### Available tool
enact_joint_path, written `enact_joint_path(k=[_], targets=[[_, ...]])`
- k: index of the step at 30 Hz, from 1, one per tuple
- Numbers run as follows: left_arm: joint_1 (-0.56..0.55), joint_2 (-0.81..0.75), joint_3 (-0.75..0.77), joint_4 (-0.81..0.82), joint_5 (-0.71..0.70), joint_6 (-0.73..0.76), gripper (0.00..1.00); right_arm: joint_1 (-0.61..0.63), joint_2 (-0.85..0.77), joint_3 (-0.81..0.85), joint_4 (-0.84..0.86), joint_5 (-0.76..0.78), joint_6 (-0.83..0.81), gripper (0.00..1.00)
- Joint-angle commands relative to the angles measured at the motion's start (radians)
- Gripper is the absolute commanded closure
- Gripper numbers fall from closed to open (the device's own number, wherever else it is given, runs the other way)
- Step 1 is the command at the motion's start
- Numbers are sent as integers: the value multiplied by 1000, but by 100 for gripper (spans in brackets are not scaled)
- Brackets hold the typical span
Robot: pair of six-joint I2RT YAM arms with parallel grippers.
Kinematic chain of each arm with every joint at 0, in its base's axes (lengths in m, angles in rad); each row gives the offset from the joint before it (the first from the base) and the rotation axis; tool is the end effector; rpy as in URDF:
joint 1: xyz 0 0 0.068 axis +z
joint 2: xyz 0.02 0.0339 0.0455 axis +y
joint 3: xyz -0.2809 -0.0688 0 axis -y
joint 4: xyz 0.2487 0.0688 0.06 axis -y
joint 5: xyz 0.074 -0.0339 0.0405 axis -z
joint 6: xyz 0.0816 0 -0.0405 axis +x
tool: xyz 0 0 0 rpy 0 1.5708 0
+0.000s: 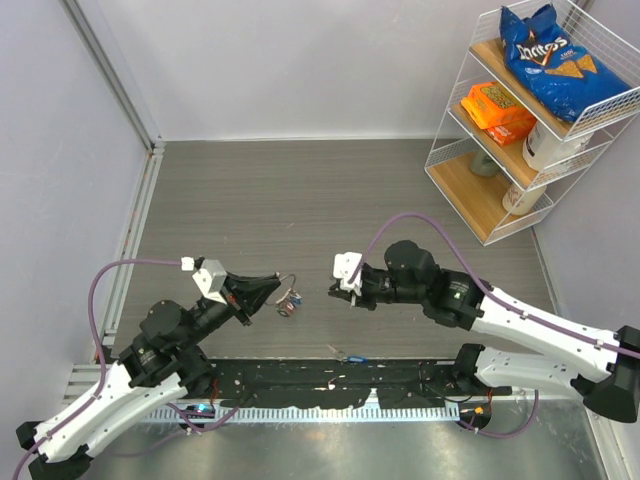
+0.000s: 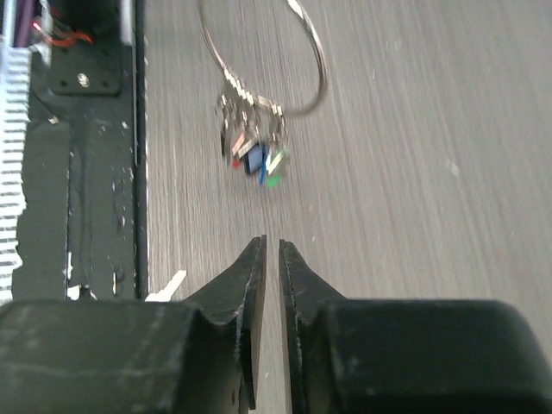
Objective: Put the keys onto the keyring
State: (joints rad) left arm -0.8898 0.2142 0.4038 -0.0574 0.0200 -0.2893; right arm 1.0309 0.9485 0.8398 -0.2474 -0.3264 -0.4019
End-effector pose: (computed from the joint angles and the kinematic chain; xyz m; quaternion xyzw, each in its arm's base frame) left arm 0.0823 -0.1041 0.2995 0.2020 0.6271 -0.4237 0.6216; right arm 0.1070 0.2294 0.3217 -0.6020 0.5502 0.3011 0.4942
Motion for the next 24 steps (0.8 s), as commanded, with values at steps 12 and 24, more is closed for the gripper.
enact_joint_path(k=[12,24], targets=[[0,16,47,33,-60,39,100,1,117,100,-188,381,242,5],[0,37,64,22,-77,64,100,-35,174,150,-306,572,535,3]])
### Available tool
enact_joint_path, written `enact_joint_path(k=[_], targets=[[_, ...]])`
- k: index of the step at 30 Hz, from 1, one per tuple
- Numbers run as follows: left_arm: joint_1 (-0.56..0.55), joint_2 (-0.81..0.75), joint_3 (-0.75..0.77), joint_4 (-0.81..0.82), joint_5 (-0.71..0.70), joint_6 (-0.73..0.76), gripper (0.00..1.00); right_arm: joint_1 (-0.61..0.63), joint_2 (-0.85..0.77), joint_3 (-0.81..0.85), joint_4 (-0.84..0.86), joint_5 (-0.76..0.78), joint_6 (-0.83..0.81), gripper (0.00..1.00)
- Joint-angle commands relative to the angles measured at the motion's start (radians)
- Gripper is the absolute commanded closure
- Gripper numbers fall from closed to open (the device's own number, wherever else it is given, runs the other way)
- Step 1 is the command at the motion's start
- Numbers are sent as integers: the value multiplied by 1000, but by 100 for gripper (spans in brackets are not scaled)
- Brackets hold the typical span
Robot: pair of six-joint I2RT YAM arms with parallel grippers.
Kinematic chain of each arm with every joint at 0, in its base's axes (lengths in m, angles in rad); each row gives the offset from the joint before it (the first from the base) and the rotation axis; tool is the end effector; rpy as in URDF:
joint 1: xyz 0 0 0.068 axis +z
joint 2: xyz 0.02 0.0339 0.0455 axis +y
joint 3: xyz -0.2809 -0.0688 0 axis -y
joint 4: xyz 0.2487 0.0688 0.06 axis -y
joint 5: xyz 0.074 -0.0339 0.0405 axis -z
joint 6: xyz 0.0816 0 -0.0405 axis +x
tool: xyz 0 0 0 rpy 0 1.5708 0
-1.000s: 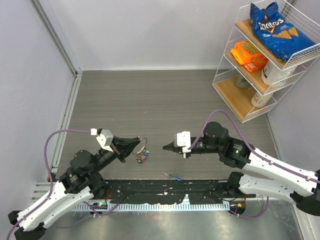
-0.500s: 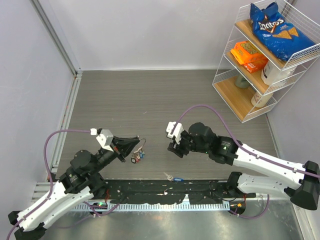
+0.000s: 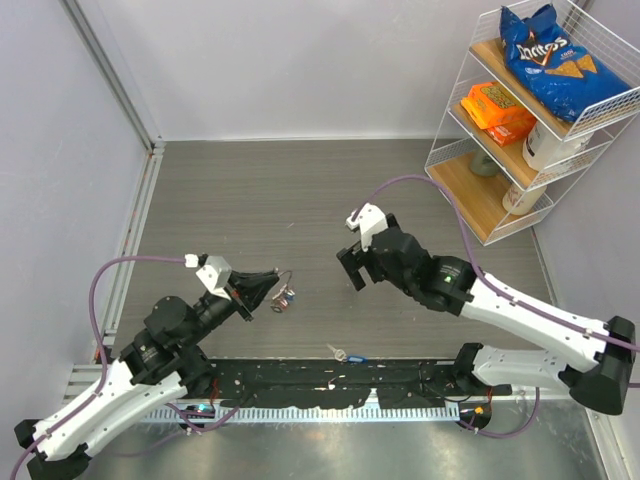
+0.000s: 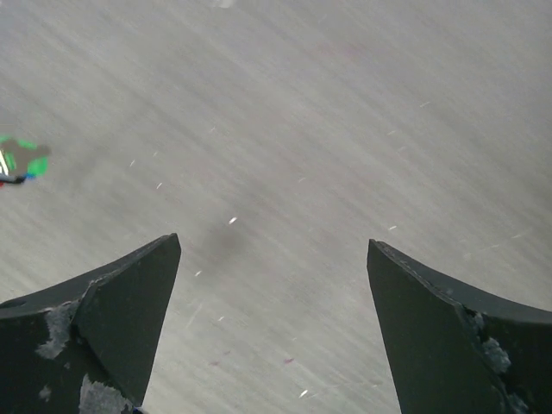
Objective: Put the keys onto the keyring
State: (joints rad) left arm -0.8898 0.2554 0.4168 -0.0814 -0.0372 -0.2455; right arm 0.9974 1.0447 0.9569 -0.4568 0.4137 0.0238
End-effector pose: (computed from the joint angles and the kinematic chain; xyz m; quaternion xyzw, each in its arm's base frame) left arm 0.0899 -0.1061 0.2961 0.2017 0.6476 -0.3844 0.6262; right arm 0.1681 0.1999 0.3173 -0.3098 0.8008 0.0787 0.5066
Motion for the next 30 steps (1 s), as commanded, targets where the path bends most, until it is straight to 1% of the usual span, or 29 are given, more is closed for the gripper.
enact_joint_path(k=[1,2,4,5,6,7,10,13,15,16,18,20,21,22,23,27,30], targets=[[0,-7,50,45,-23,18,100,-2,81,11,-91,-234,125,9],[0,-8,50,42,-24,18,100,4,95,3,-103,-333,140,17],[0,-13,48,37,-27,15,100,41,107,-33,-103,-392,208,19],[0,-13,47,34,-27,15,100,103,106,-64,-97,-388,234,19],[0,-12,48,32,-30,15,100,204,103,-101,-77,-338,284,22],[0,-8,48,29,-32,15,100,234,106,-115,-65,-332,321,23],[0,-7,45,29,-30,11,100,314,129,-133,-52,-284,387,36],[0,-13,40,32,-33,5,100,381,182,-138,-65,-218,430,46],[0,-21,36,26,-38,-1,100,412,230,-138,-65,-167,453,50],[0,-27,34,23,-41,-3,100,420,247,-139,-54,-162,467,50],[0,-38,36,12,-46,-5,100,441,319,-132,-31,-138,485,55],[0,-48,37,3,-50,-6,100,452,360,-126,-4,-112,507,61],[0,-51,40,-4,-52,-5,100,452,376,-122,7,-98,513,67],[0,-54,43,-11,-53,-5,100,451,389,-116,21,-87,522,69],[0,-56,46,-20,-53,-3,100,454,399,-115,26,-76,524,74],[0,-61,56,-38,-56,2,100,454,439,-99,37,-46,530,79],[0,-65,51,-41,-61,3,100,454,463,-93,52,-41,528,81]])
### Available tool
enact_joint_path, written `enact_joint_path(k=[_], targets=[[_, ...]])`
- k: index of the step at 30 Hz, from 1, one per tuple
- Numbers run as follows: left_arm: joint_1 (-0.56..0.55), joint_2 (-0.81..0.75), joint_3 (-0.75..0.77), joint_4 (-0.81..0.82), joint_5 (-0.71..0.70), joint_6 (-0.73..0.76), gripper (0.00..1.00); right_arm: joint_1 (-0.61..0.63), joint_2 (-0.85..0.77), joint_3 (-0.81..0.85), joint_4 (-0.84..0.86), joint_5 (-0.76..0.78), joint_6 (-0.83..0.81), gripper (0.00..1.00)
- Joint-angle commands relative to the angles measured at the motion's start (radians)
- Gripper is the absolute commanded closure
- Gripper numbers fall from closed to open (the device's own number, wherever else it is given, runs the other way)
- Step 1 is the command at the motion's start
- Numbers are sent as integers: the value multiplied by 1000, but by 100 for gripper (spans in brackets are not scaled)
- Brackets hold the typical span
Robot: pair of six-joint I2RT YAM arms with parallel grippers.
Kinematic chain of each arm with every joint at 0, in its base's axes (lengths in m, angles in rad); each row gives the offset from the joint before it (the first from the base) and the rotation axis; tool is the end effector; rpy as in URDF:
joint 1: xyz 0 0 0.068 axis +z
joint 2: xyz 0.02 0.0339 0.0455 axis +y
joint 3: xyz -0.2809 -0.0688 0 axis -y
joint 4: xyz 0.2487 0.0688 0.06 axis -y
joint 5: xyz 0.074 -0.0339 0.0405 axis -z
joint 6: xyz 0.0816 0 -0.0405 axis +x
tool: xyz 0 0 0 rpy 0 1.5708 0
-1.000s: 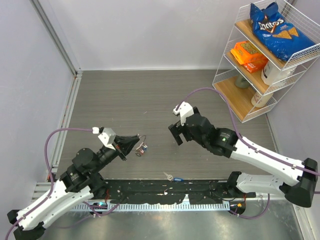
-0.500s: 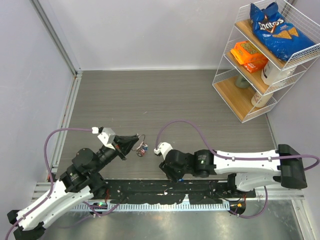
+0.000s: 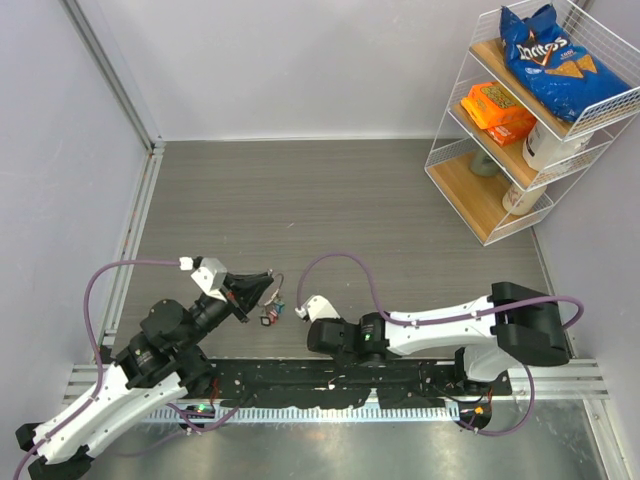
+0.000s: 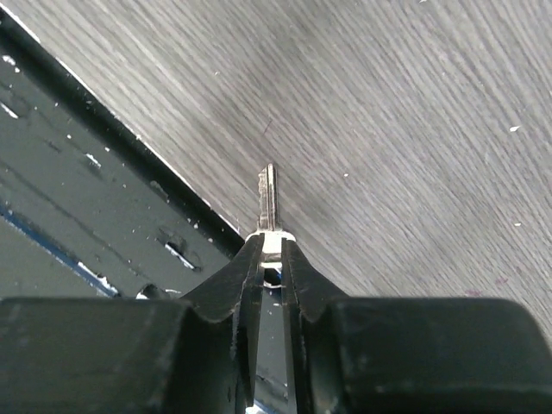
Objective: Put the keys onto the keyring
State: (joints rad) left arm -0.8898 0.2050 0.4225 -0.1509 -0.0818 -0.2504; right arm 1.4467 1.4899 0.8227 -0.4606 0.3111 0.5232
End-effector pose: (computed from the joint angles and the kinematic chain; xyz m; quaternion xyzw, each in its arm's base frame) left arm 0.0869 -0.0967 0.2933 0.1862 0.6574 -0.3703 0.6293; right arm 0.0613 0.2895 0.1497 -0.3989 0.8780 0.0973 0.2459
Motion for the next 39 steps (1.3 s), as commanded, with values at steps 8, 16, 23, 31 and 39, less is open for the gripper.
enact_joint_path(k=[8,16,23,31,39], targets=[[0,-9,44,31,-24,16,100,3,62,46,54,63,50,87],[0,-3,39,28,-32,19,100,3,142,64,51,72,61,90],[0,19,45,30,-41,26,100,-45,210,59,59,94,86,94],[0,39,50,40,-42,28,100,-241,234,72,92,83,61,94],[0,50,59,42,-39,28,100,-359,290,225,68,115,-74,94]])
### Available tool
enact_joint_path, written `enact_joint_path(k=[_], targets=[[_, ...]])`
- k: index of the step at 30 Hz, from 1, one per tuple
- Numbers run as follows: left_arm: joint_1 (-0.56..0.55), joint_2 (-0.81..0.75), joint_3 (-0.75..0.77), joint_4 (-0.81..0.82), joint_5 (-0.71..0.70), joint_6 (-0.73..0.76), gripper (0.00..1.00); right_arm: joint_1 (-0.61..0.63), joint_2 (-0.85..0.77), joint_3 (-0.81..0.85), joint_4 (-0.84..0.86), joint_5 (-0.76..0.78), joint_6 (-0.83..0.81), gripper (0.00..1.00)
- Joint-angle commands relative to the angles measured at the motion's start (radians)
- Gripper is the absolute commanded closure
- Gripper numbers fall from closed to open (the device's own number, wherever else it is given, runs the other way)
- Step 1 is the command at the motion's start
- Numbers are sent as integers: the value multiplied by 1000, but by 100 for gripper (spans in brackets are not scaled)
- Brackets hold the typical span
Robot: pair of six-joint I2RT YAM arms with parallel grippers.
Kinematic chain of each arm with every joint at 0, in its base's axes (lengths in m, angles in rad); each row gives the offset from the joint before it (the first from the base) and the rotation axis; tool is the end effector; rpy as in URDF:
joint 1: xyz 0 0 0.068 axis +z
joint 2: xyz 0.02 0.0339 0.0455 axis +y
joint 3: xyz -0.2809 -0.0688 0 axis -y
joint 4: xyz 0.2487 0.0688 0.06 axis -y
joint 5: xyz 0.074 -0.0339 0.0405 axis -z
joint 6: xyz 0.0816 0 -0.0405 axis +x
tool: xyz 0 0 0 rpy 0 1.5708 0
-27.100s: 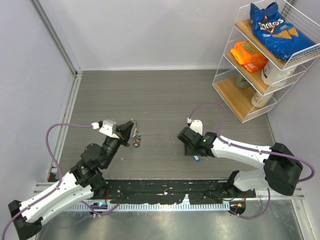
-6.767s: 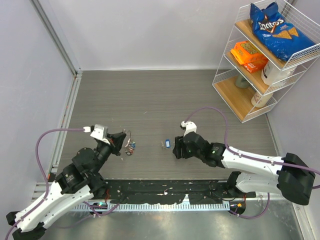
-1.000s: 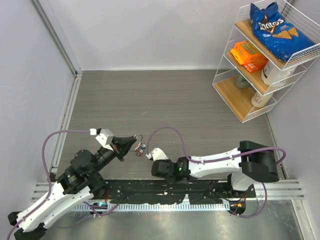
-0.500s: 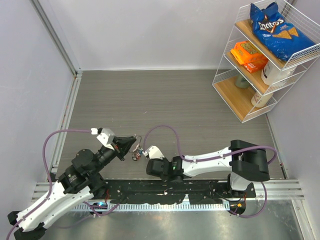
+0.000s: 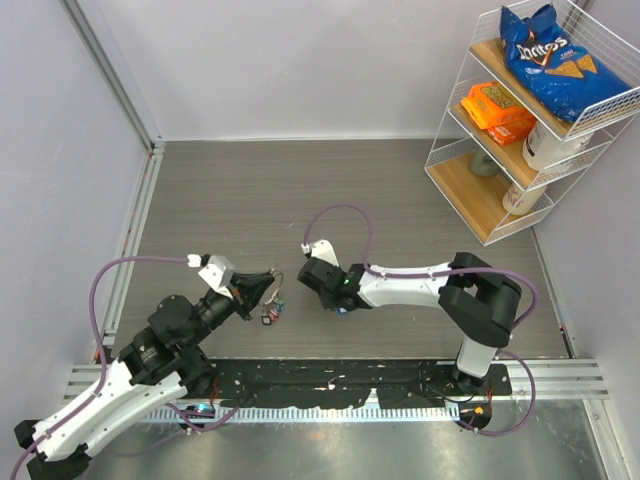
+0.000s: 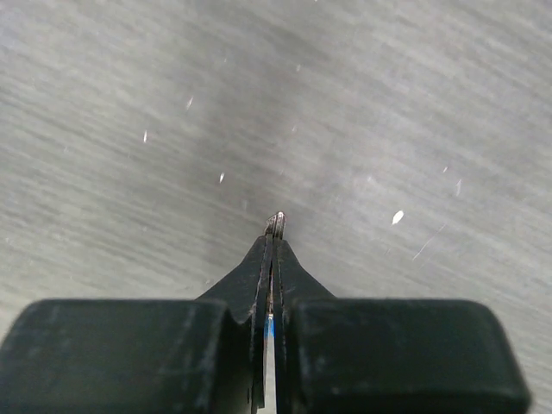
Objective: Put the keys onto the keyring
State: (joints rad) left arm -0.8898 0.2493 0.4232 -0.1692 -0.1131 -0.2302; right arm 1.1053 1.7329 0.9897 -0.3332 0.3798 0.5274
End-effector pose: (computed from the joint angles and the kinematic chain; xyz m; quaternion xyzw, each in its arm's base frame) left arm 0.0937 -0.1010 0.2857 0.1902 0.6793 -0.3421 0.6207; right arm 0.1887 0.3082 0.1348 -0.2270 0.9259 0.0497 0.2979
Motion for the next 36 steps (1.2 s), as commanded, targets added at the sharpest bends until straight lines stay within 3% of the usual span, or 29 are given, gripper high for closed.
enact_joint_path(k=[1,8,13,17,24,36], targets=[[0,7,60,57,-8,9,100,-19,48,79,-64,56,-89,94],[0,-18,48,51,-19,9,100,-19,-82,119,-122,79,-113,88],[0,-22,43,54,-20,9,100,-18,-179,107,-162,77,-107,69],[0,-25,43,54,-19,14,100,-25,-210,63,-165,59,-90,61],[0,-33,42,48,-16,14,100,-50,-202,-46,-41,-94,-49,60],[0,-25,43,50,-7,19,100,-102,-162,-91,57,-214,-40,64]])
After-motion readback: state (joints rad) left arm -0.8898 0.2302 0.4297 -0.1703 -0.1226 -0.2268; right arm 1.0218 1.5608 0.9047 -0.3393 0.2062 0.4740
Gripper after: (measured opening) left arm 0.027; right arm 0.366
